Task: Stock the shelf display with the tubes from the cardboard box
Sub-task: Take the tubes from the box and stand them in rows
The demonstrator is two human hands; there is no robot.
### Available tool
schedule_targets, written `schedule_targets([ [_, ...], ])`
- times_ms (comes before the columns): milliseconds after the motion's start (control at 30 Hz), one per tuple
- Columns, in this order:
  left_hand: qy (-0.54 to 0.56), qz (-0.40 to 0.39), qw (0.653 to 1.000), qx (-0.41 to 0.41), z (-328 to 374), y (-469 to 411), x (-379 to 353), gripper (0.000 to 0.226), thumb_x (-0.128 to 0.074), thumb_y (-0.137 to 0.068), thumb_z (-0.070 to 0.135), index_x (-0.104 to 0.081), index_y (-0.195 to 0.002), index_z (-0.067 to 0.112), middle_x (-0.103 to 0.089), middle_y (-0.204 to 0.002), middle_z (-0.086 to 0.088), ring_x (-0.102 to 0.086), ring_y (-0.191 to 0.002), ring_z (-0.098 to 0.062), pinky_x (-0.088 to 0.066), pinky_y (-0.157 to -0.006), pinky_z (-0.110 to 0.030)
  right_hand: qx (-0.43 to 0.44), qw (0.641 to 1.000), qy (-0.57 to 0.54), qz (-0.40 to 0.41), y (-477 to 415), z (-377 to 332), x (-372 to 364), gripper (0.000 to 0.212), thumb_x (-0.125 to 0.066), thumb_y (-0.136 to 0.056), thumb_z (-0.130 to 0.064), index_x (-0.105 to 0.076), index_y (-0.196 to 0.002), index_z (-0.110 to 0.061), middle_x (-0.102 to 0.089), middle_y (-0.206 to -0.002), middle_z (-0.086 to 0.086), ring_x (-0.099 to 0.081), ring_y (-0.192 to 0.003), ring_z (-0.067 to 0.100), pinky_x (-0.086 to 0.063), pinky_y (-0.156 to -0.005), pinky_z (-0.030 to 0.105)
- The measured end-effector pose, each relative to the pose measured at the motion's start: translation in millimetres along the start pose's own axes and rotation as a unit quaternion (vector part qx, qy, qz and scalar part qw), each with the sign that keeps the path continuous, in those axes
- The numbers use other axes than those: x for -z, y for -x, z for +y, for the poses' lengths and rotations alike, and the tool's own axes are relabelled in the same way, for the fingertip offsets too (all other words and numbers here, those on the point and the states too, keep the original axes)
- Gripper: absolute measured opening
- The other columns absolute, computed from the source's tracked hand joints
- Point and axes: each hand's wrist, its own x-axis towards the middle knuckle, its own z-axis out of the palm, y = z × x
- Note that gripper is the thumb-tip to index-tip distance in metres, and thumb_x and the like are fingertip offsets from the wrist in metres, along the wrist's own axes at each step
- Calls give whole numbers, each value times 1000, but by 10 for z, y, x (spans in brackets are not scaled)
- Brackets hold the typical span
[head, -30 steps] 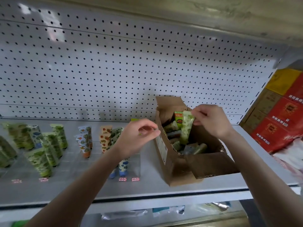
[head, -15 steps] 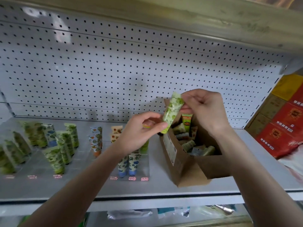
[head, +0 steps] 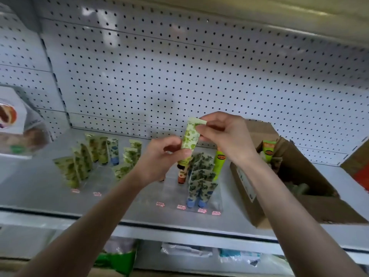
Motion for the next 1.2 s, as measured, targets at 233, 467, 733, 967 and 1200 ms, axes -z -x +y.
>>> schedule_targets([
  [233,31,13,999,8,-233,272,454,25,-67,-82,6,-55,-60,5,-47,-52,8,-40,-51,0,-33,-56,-13,1,999,-1,-41,-15,2,-552,20,-71,-80,-4,-63,-75,-21,-67,-67,-9,-63,-61,4,-54,-68,17],
  [467,-11,-9,997,75,-391,405,780,27,-70,-81,17,-55,-59,22,-48,-52,14,-42,-51,-2,-36,-54,-18,-37,999,-17,-33,-59,67,-900,12,-74,-78,-8,-67,-88,-9,-69,-70,3,-64,-61,10,-57,-67,23],
  [733,19,19,994,104,-495,473,1058,12,-72,-78,19,-69,-87,13,-68,-77,3,-63,-72,-8,-53,-72,-29,-25,999,7,-44,-89,33,-1206,10,-72,-79,-4,-68,-78,-13,-69,-65,3,-64,-60,14,-56,-65,21],
  [967,18,25,995,91,-575,458,1190,13,-75,-74,13,-68,-84,17,-69,-76,0,-65,-71,-20,-53,-67,-24,-27,999,-3,-34,-69,71,-1365,7,-71,-79,-1,-70,-87,-3,-67,-66,3,-62,-55,8,-53,-60,17],
  [1200,-17,-2,997,75,-588,358,1209,3,-68,-82,17,-70,-80,16,-66,-69,7,-57,-60,-1,-43,-60,-12,-20,1000,8,2,-49,118,-1391,19,-71,-80,-2,-68,-76,-20,-68,-68,-2,-64,-63,12,-57,-67,25],
])
